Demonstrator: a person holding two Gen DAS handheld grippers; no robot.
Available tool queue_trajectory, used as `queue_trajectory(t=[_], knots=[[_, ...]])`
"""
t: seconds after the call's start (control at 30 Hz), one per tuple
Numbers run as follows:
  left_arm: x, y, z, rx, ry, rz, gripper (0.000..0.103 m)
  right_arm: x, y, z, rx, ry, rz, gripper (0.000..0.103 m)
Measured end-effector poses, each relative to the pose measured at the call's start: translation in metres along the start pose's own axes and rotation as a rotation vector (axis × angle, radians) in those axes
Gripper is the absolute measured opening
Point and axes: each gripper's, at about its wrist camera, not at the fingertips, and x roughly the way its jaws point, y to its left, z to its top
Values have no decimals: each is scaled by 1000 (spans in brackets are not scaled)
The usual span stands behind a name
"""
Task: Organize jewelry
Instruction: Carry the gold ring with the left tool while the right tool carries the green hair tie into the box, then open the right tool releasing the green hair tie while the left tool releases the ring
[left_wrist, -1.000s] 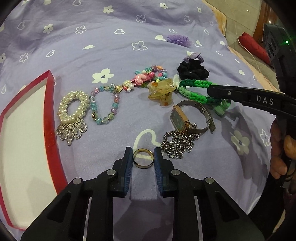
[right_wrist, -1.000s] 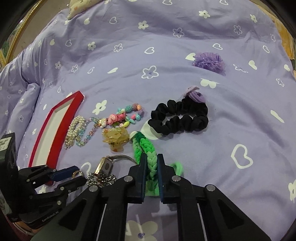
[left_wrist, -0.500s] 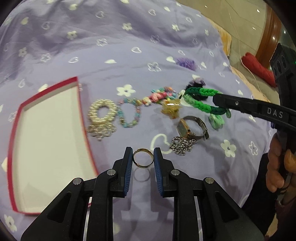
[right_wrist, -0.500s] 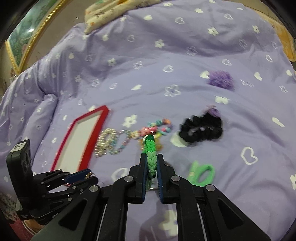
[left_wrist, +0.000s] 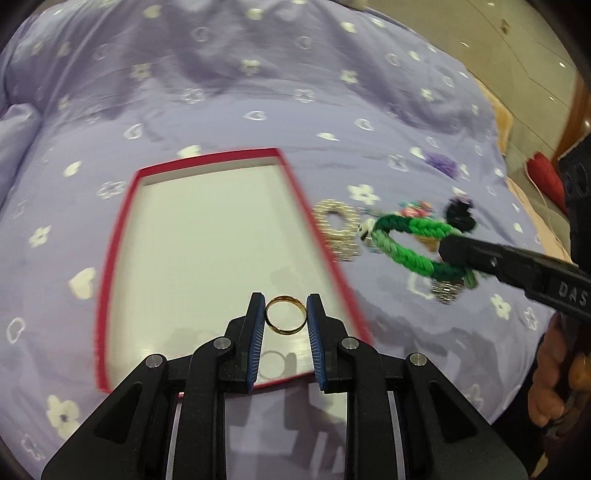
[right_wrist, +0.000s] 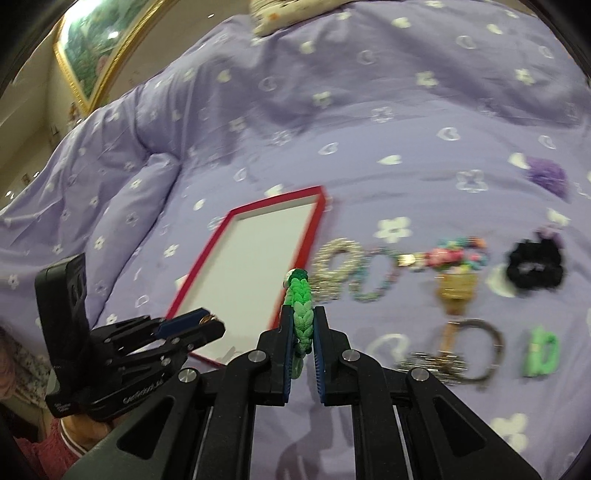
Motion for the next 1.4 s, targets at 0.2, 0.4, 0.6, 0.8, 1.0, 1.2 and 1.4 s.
queue_trajectory(t=[0.2, 0.4, 0.6, 0.8, 1.0, 1.2, 1.4], knots=[[3, 39, -2, -53, 12, 57, 21, 37, 31, 3, -20, 57, 80, 9], [18, 64, -8, -84, 56, 95, 21, 82, 50, -2, -22, 148, 125, 9], [37, 74, -18, -104, 121, 92, 21, 113, 54, -11, -35, 239, 111, 9], [49, 75, -19, -94, 155, 85, 21, 125, 57, -15, -78, 298, 67, 10], [52, 71, -19, -60, 161, 109, 21, 129, 58, -14, -112, 325, 40, 13], [52, 70, -18, -57, 165, 114, 22, 131, 57, -13, -106, 332, 41, 14], [52, 68, -18, -55, 168, 136, 26, 130, 58, -12, -101, 325, 52, 24]])
